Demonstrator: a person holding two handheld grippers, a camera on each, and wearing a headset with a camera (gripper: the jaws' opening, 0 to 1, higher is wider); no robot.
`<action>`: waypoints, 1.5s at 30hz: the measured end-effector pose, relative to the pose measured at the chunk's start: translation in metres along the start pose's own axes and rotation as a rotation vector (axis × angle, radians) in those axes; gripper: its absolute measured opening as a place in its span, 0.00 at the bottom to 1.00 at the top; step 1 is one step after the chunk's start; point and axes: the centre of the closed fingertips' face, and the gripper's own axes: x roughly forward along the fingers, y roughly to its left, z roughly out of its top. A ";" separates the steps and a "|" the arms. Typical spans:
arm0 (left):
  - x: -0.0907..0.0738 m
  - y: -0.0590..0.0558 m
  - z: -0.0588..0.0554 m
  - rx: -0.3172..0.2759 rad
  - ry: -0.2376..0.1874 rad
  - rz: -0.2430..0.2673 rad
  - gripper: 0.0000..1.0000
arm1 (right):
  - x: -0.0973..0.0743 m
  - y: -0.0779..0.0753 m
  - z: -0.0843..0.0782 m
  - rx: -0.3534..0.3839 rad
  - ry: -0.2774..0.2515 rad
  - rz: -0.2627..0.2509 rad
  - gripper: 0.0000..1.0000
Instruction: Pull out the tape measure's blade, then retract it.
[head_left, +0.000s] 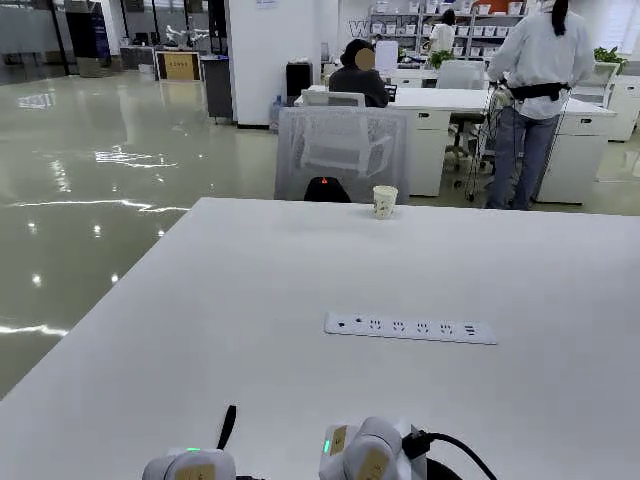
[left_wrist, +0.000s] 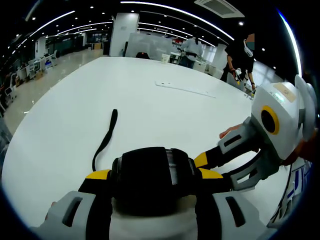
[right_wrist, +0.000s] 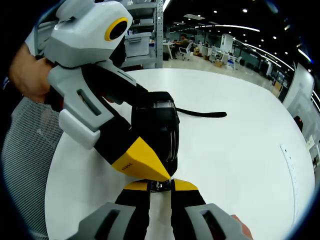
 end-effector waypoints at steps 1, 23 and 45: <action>0.000 0.000 0.000 0.000 0.001 0.000 0.63 | 0.000 0.000 0.000 0.003 0.000 0.000 0.12; -0.007 -0.002 0.000 0.016 0.014 -0.008 0.60 | -0.028 -0.001 -0.020 0.085 -0.015 -0.049 0.19; -0.028 -0.011 -0.006 0.115 0.005 -0.056 0.69 | -0.066 0.001 -0.041 0.203 -0.088 -0.149 0.32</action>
